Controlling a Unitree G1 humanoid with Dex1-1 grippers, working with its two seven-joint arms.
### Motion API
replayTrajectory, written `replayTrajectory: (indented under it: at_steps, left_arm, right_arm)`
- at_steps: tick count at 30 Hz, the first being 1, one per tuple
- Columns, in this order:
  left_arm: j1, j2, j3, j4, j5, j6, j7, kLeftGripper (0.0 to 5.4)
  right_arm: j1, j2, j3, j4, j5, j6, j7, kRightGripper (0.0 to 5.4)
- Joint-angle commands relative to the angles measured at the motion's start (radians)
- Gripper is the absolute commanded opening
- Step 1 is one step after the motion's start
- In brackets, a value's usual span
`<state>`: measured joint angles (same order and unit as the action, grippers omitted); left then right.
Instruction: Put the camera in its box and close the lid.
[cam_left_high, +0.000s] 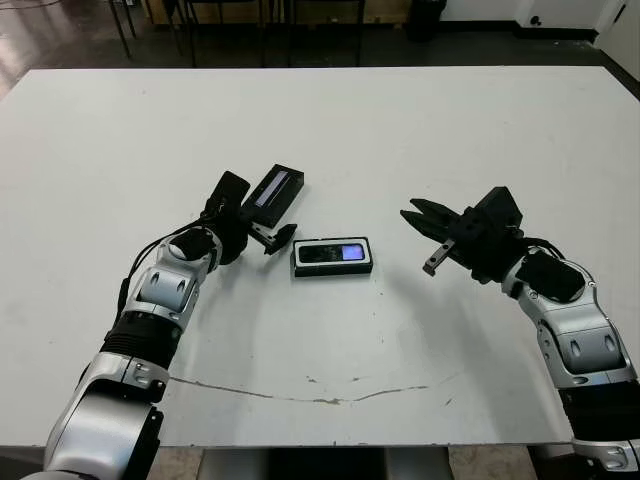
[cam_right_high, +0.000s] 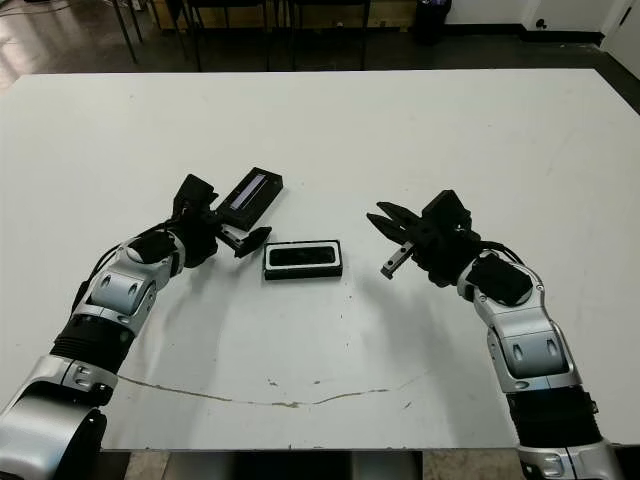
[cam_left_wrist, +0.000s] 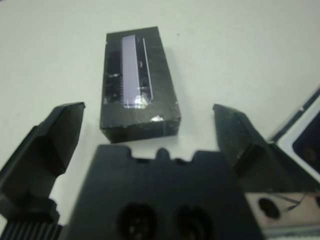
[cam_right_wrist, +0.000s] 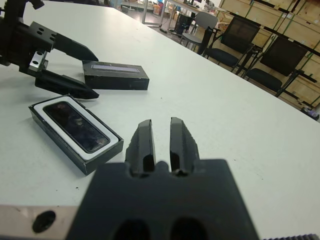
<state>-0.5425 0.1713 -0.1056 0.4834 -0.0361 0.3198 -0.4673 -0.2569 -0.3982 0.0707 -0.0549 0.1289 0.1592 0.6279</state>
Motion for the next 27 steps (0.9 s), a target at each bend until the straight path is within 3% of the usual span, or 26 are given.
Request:
replayTrajectory:
  at_steps: [1, 6, 11, 21, 27]
  left_arm:
    - [0.017, 0.002, 0.008, 0.022, -0.012, 0.038, -0.008, 5.39]
    - [0.019, -0.028, 0.056, 0.012, -0.071, 0.115, 0.01, 5.16]
    - [0.017, -0.049, 0.076, 0.012, -0.096, 0.156, 0.043, 4.04]
    - [0.03, -0.074, 0.07, 0.022, -0.091, 0.109, 0.065, 1.68]
    - [0.05, -0.103, 0.085, 0.019, -0.089, 0.058, 0.119, 0.9]
  right_arm:
    - [0.025, -0.015, 0.003, 0.001, -0.01, 0.004, 0.001, 0.0]
    - [0.03, -0.015, 0.001, 0.001, -0.006, 0.001, 0.004, 0.0]
    - [0.032, -0.016, -0.001, -0.001, 0.003, 0.016, 0.008, 0.0]
    - [0.044, -0.018, -0.003, -0.006, 0.004, 0.019, 0.01, 0.0]
    - [0.048, -0.018, -0.002, -0.011, 0.009, 0.031, 0.012, 0.0]
